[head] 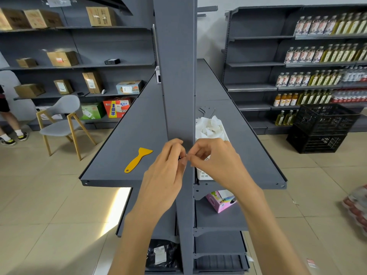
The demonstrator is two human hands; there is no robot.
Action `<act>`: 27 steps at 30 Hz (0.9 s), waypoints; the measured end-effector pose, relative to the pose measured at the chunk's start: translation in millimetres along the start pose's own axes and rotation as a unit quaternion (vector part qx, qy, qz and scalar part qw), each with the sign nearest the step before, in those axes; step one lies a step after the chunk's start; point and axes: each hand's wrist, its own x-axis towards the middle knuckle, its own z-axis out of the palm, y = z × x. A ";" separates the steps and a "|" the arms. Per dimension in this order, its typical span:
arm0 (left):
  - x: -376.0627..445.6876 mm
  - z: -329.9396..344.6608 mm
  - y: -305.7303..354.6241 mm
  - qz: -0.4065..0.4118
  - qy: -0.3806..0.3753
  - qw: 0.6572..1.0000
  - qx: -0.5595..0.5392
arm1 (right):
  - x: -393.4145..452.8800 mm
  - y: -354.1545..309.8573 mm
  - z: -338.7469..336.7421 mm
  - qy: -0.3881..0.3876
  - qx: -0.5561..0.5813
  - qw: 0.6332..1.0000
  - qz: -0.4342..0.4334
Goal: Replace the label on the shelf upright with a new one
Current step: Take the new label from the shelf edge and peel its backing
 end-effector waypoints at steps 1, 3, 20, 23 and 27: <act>0.3 0.9 0.3 0.002 -0.002 1.000 0.005 | 0.0 0.7 -0.2 0.000 0.000 1.000 -0.001; 1.2 3.1 0.4 0.009 -0.001 1.000 0.013 | 0.1 2.0 -1.0 -0.004 0.001 1.000 -0.007; 5.9 11.3 8.6 -0.024 0.011 0.994 -0.107 | -2.5 21.0 -8.7 -0.009 0.066 0.998 -0.007; 6.5 12.1 11.7 -0.021 0.003 0.991 -0.134 | -1.7 22.1 -8.2 -0.009 0.062 0.998 -0.005; 5.8 12.8 10.5 -0.038 0.019 0.991 -0.129 | -0.7 23.0 -9.3 -0.009 0.081 0.997 -0.008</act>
